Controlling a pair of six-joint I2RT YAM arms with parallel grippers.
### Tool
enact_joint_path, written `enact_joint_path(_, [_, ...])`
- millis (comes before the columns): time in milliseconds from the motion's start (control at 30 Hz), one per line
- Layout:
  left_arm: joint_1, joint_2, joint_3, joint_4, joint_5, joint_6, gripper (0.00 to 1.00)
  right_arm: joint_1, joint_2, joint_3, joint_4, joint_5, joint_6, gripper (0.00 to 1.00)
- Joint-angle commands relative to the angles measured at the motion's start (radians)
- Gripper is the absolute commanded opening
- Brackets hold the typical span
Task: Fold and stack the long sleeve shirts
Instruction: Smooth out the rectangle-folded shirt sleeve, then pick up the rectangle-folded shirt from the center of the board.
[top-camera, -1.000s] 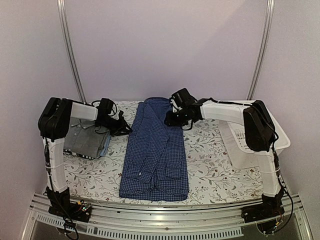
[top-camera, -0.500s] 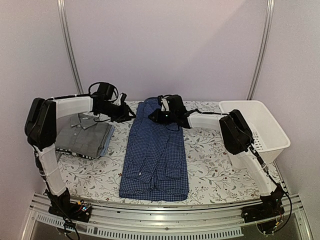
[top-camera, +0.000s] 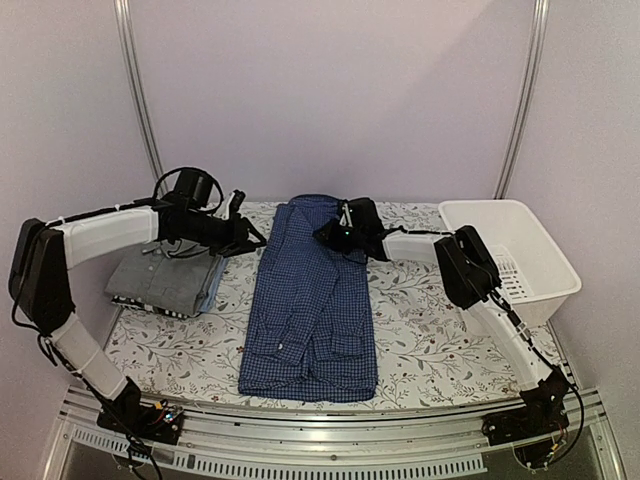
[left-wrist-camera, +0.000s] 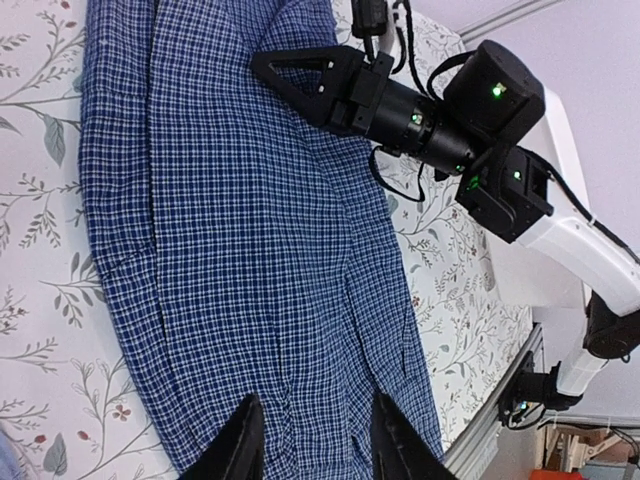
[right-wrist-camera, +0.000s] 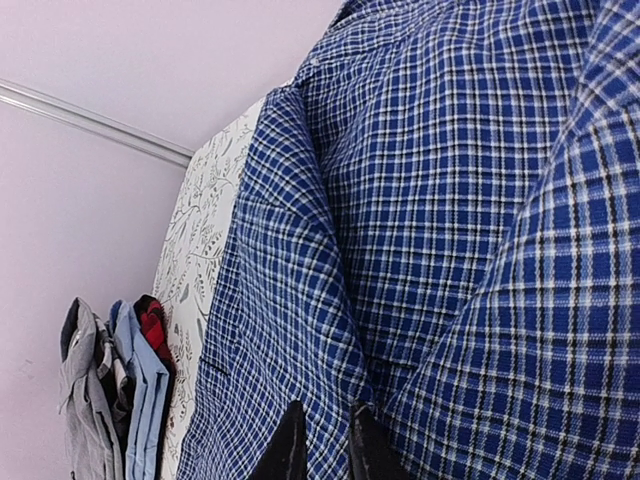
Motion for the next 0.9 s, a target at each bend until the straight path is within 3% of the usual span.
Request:
enact_joint_path(0, [-0.004,-0.080,-0.035,0.021,-0.006,0.000,0.40,0.003,-0.055,0.026,-0.049,-0.019,-0.015,0.17])
enact_joint_path(267, [-0.074,-0.243,-0.125,0.073,-0.117,0.028,0.50,0.061,-0.337,-0.079,-0.291,0.141,-0.251,0.31])
enact_joint_path(467, [-0.150,-0.365,-0.207,0.156,-0.154,0.057,0.59,0.160,-0.646,-0.363,-0.328,0.364,-0.419,0.43])
enact_joint_path(600, [-0.191,-0.409,-0.224,0.167,-0.177,0.081,0.67,0.208,-0.829,-0.559,-0.340,0.477,-0.439,0.51])
enact_joint_path(633, [-0.198,-0.421,-0.229,0.167,-0.181,0.086,0.89,0.214,-0.876,-0.611,-0.341,0.506,-0.436,0.54])
enact_joint_path(667, [-0.202,-0.431,-0.233,0.168,-0.185,0.090,0.98,0.219,-0.932,-0.677,-0.342,0.541,-0.433,0.58])
enact_joint_path(733, [-0.202,-0.456,-0.244,0.165,-0.197,0.094,1.00,0.220,-1.012,-0.769,-0.342,0.593,-0.424,0.70])
enact_joint_path(800, [-0.201,-0.484,-0.259,0.167,-0.218,0.094,1.00,0.222,-1.099,-0.847,-0.343,0.659,-0.410,0.95])
enact_joint_path(867, [-0.198,-0.512,-0.269,0.167,-0.249,0.077,1.00,0.222,-1.164,-0.906,-0.354,0.722,-0.399,0.99])
